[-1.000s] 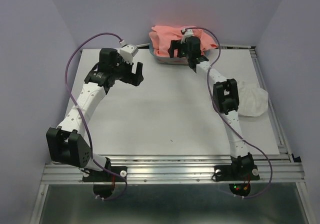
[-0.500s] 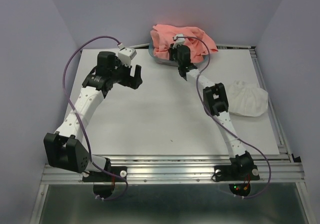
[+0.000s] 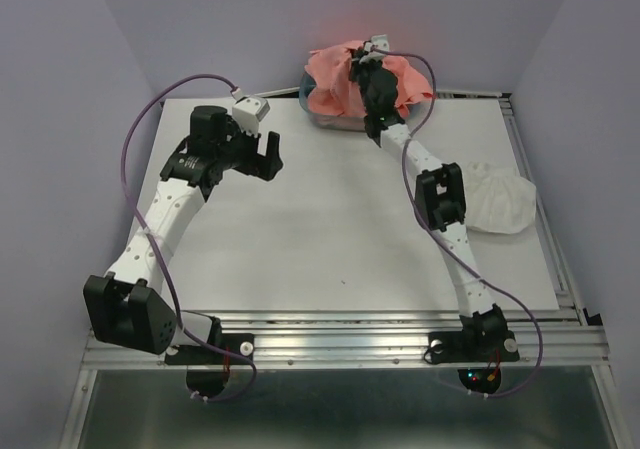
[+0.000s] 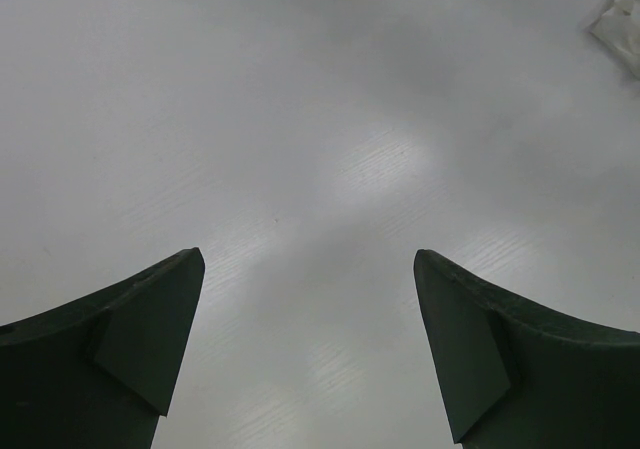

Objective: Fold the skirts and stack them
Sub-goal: Grab the skirt from the pile, then move the skirt to the center of the board

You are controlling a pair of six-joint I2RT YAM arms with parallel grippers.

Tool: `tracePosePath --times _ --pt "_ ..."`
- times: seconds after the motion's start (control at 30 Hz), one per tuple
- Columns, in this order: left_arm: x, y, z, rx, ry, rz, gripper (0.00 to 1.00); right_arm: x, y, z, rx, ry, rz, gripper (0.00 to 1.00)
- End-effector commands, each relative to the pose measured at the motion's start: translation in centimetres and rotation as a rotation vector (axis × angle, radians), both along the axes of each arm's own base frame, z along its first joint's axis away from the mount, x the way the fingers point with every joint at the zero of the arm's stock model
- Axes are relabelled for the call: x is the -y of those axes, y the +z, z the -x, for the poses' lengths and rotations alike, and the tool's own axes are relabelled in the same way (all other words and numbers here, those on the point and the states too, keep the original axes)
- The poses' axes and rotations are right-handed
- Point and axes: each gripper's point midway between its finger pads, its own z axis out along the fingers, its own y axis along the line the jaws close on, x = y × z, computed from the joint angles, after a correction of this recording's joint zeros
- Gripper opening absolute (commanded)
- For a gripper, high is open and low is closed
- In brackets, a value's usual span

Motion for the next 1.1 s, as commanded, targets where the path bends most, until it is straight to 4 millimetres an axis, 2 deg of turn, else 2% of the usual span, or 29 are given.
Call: tracePosePath --times 0.0,0.03,0.07,0.13,0.17,0.23,0.27,0.37,0.4,0.47,0.5,0.53,0.57,0.6,0.63,0.67,0.77,0.8,0.87,0.9,1.0,1.07 --pt "-0.4 2.7 0.5 0.074 0.01 0.035 0.98 6.5 31.4 12.9 0.702 -0.05 -0.255 0.01" --pt "-0.6 2.9 0.5 0.081 0.014 0.036 0.99 7.7 34.4 15.0 0.761 -0.051 -0.274 0.01" --pt "-0.6 3.0 0.6 0.084 0.017 0.036 0.99 8.1 36.2 16.6 0.808 -0.038 -0.284 0.01" --pt "-1.1 3.2 0.6 0.091 0.037 0.03 0.99 8.6 38.9 19.1 0.861 -0.012 -0.31 0.01" --pt "-1.3 3.3 0.6 0.095 0.042 0.028 0.99 9.3 41.4 21.5 0.898 0.006 -0.327 0.01" --pt "-1.6 3.6 0.7 0.105 0.056 0.032 0.99 9.7 43.6 23.8 0.922 0.048 -0.359 0.01" --pt "-1.8 3.7 0.8 0.106 0.063 0.035 0.99 10.2 45.7 26.1 0.955 0.065 -0.36 0.01" --pt "-2.5 4.3 0.7 0.117 0.092 0.061 0.99 10.2 48.1 28.9 0.95 0.158 -0.405 0.01" --pt "-2.7 4.4 0.7 0.119 0.094 0.068 0.98 10.8 49.7 31.1 0.972 0.178 -0.419 0.01" --pt "-3.3 5.0 0.7 0.134 0.112 0.086 0.98 10.2 50.4 32.0 0.935 0.243 -0.419 0.01" --pt "-3.2 5.3 0.9 0.141 0.103 0.096 0.99 10.2 51.5 34.0 0.929 0.294 -0.447 0.01" --pt "-3.2 5.4 1.0 0.145 0.099 0.1 0.99 9.2 50.1 32.3 0.839 0.31 -0.433 0.01" --pt "-3.2 5.6 1.1 0.153 0.096 0.102 0.99 8.2 49.6 32.4 0.803 0.357 -0.397 0.01" --pt "-3.1 6.0 1.3 0.165 0.088 0.107 0.99 7.9 50.1 34.0 0.786 0.401 -0.401 0.01" --pt "-3.1 6.0 1.4 0.167 0.082 0.107 0.99 7.2 49.0 33.3 0.729 0.422 -0.394 0.01" --pt "-3.1 6.0 1.5 0.175 0.075 0.1 0.99 5.2 45.6 30.8 0.591 0.452 -0.371 0.01" --pt "-3.3 6.2 1.7 0.191 0.073 0.088 0.99 2.9 40.5 28.5 0.37 0.502 -0.33 0.01" --pt "-3.4 6.2 1.7 0.198 0.07 0.079 0.98 1.6 37.2 27.1 0.273 0.519 -0.316 0.01" --pt "-3.4 6.5 2.0 0.21 0.067 0.076 0.99 0.4 33.1 25.6 0.137 0.533 -0.294 0.01" --pt "-3.5 6.5 2.2 0.216 0.061 0.069 0.99 -0.3 30.4 24.6 0.069 0.539 -0.282 0.01" --pt "-3.8 6.4 2.4 0.222 0.07 0.054 0.99 -1.6 25.9 23.0 -0.058 0.557 -0.274 0.01" --pt "-4.2 6.3 2.6 0.227 0.083 0.043 0.98 -2.4 25.2 22.7 -0.115 0.59 -0.316 0.01"
